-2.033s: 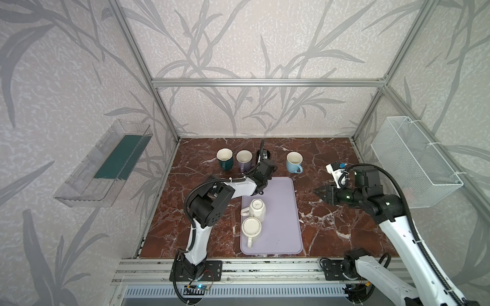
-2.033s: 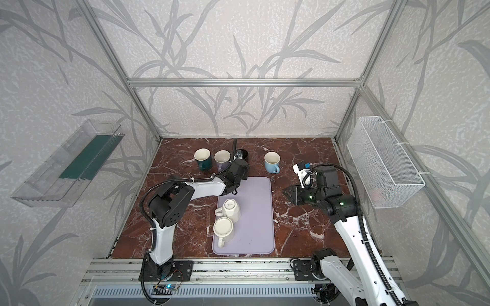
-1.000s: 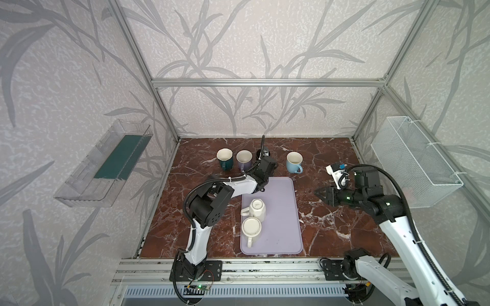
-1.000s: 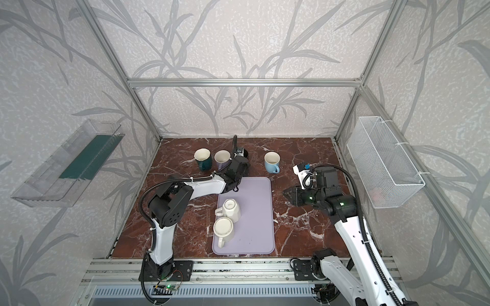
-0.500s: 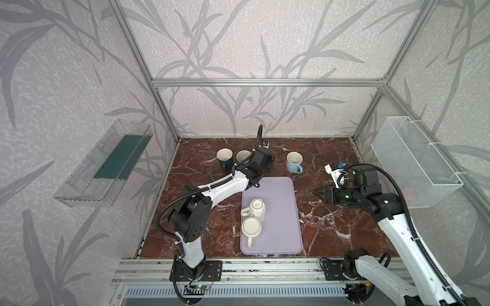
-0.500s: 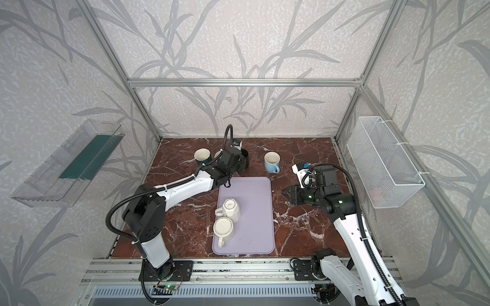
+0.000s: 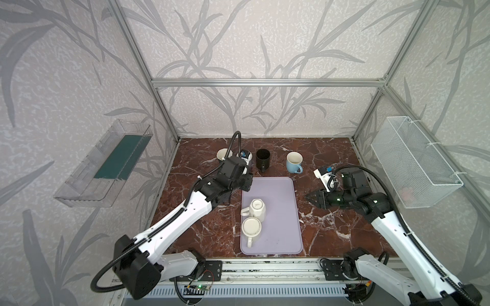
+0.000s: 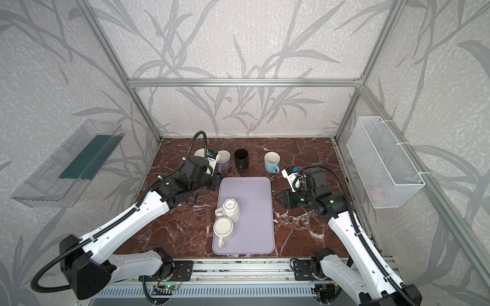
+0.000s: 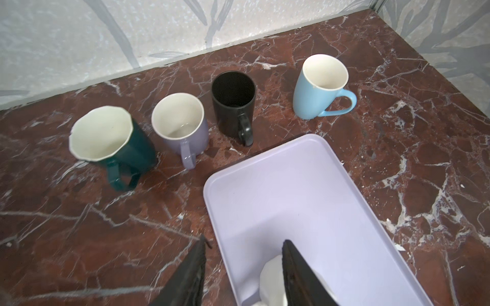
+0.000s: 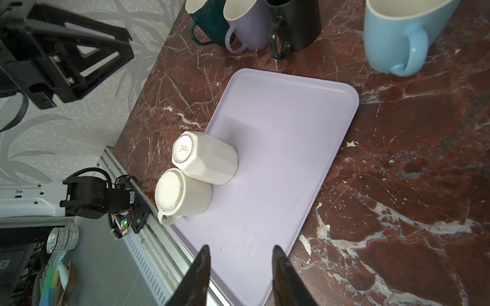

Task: Turn the mug right side up
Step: Place the mug at the top-center of the table, then move the mug to the tray.

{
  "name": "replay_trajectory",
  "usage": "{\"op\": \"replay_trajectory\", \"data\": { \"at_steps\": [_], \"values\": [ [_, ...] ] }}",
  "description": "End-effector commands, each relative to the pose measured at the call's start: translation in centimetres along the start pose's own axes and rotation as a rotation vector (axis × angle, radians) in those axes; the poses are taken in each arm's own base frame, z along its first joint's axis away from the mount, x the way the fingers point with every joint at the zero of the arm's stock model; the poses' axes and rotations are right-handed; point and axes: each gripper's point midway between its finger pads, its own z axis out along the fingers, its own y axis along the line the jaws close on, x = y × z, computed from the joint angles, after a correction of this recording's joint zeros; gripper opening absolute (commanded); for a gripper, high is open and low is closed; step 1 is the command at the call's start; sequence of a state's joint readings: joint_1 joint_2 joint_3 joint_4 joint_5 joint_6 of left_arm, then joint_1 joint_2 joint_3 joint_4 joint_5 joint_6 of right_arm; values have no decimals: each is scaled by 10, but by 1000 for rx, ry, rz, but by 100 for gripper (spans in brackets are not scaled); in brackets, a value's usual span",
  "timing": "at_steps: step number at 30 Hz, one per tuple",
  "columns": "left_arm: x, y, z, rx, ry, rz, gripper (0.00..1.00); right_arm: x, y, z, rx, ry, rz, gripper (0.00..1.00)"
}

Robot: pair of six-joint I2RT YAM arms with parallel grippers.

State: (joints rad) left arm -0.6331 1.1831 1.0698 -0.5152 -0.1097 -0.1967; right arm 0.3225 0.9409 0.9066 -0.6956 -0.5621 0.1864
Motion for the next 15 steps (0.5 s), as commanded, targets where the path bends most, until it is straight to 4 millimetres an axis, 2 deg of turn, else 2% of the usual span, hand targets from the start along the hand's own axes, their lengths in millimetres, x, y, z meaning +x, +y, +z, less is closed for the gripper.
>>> {"op": "replay_trajectory", "data": {
  "at_steps": [1,5,10,12,15],
  "values": [
    [52,21,-4,-75,161,-10,46,-3,7,4,-29,-1,-39,38],
    [85,25,-3,-90,250,-26,45,-1,7,5,-32,14,-47,38],
    [103,32,0,-136,343,-19,44,6,14,12,-73,37,-36,39],
    [110,33,4,-150,378,-30,44,12,23,23,-109,54,-28,39],
    [126,17,8,-62,456,-48,43,29,39,49,-149,105,-36,38]
  ]
}}
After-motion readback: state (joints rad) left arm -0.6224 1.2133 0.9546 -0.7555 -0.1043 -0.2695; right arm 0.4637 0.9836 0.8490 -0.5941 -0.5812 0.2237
